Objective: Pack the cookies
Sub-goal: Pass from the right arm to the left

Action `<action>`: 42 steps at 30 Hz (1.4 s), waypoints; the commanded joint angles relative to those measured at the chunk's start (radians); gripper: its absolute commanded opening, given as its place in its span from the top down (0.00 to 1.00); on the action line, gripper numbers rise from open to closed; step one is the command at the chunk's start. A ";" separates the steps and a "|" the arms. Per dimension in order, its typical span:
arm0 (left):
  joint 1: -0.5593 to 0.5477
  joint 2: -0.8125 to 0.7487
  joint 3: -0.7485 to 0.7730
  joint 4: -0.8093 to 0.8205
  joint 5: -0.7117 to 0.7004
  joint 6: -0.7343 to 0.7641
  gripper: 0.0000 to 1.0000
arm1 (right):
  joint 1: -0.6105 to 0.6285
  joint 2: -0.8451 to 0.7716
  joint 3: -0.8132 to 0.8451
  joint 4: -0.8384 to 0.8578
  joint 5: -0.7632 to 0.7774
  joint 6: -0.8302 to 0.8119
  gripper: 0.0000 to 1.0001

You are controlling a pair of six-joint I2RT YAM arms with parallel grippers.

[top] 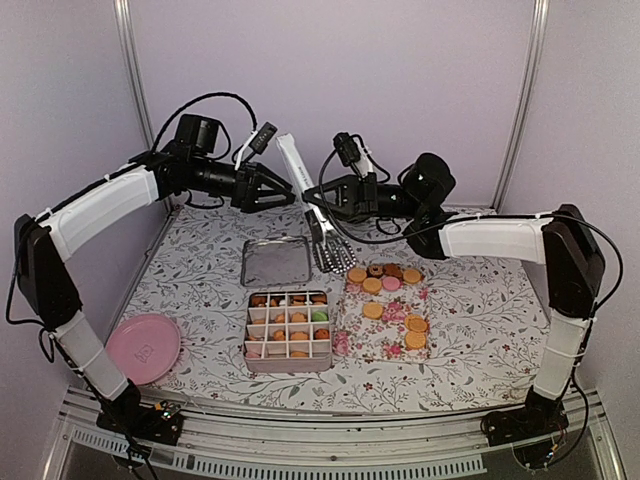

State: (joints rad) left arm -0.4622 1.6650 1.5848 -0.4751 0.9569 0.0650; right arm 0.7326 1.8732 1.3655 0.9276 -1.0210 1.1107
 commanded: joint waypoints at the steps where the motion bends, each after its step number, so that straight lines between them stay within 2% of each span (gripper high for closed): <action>1: -0.009 -0.019 -0.009 0.069 0.097 -0.059 0.11 | 0.026 0.050 0.000 0.396 0.083 0.212 1.00; 5: -0.006 -0.036 -0.023 0.066 0.119 -0.057 0.13 | 0.035 0.095 0.012 0.485 0.184 0.236 1.00; 10: -0.001 -0.042 -0.022 0.062 0.132 -0.057 0.14 | 0.057 0.141 0.047 0.489 0.228 0.237 1.00; 15: -0.003 -0.036 -0.035 0.075 0.141 -0.064 0.20 | 0.083 0.180 0.094 0.492 0.266 0.230 1.00; 18: -0.004 -0.037 -0.047 0.078 0.129 -0.056 0.28 | 0.094 0.204 0.123 0.517 0.286 0.235 1.00; 22: 0.000 -0.037 -0.074 0.078 0.095 -0.032 0.42 | 0.109 0.226 0.158 0.528 0.296 0.240 1.00; 28: 0.006 -0.036 -0.089 0.103 0.031 -0.038 0.56 | 0.130 0.239 0.182 0.488 0.296 0.219 1.00; 31: 0.029 -0.037 -0.086 0.124 0.013 -0.057 0.72 | 0.134 0.240 0.169 0.484 0.290 0.223 1.00; 33: 0.065 -0.042 -0.094 0.146 0.008 -0.067 0.89 | 0.135 0.222 0.135 0.483 0.285 0.222 1.00; 35: 0.110 -0.049 -0.112 0.179 0.007 -0.078 1.00 | 0.131 0.185 0.097 0.478 0.273 0.209 1.00; 39: 0.197 -0.055 -0.145 0.208 -0.028 -0.045 1.00 | 0.122 0.107 0.017 0.466 0.247 0.192 1.00; 42: 0.212 -0.057 -0.167 0.207 -0.100 0.021 1.00 | 0.124 0.063 0.006 0.389 0.206 0.159 1.00</action>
State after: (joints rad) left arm -0.3916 1.6318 1.4227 -0.3565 0.9993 0.0463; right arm 0.8394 2.0666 1.4067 1.2732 -0.6540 1.3010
